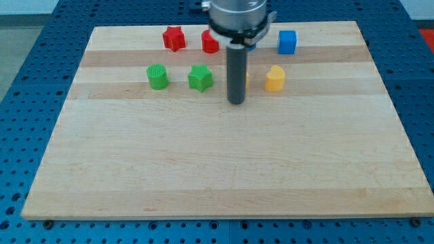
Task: Move yellow heart closer to the green circle
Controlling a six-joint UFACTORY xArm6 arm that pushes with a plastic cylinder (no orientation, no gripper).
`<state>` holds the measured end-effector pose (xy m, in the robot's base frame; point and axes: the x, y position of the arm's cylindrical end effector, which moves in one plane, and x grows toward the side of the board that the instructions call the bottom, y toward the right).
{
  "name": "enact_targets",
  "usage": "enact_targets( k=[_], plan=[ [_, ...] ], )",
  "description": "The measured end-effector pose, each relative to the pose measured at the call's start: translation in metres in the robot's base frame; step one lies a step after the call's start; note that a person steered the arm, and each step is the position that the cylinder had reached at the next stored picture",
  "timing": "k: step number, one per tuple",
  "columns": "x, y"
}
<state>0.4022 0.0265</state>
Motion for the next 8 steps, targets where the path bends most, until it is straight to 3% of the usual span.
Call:
enact_targets(
  k=[1, 3, 5, 6, 7, 8],
  plan=[
    [-0.035, 0.028],
    [-0.033, 0.141],
    [-0.117, 0.186],
    [-0.076, 0.278],
    [-0.002, 0.273],
    [-0.009, 0.211]
  ],
)
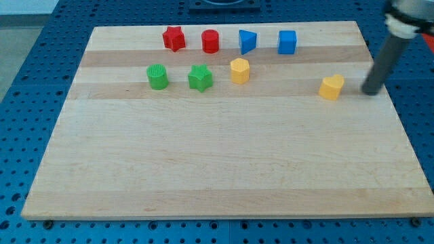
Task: Move yellow heart closer to the green circle
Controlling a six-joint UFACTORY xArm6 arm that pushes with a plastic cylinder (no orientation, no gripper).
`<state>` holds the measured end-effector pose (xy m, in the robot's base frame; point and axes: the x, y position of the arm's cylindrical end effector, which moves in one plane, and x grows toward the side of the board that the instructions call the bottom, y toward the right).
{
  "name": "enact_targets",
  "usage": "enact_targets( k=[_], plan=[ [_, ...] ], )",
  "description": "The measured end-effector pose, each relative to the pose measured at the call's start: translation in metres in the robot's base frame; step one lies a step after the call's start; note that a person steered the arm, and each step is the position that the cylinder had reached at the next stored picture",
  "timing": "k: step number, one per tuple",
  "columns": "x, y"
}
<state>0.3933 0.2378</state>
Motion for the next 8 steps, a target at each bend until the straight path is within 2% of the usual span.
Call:
enact_targets(
  k=[1, 4, 6, 7, 8],
  plan=[
    [-0.01, -0.077],
    [0.001, -0.254],
    [0.032, -0.229],
    [0.033, -0.312],
    [0.033, -0.335]
  ],
)
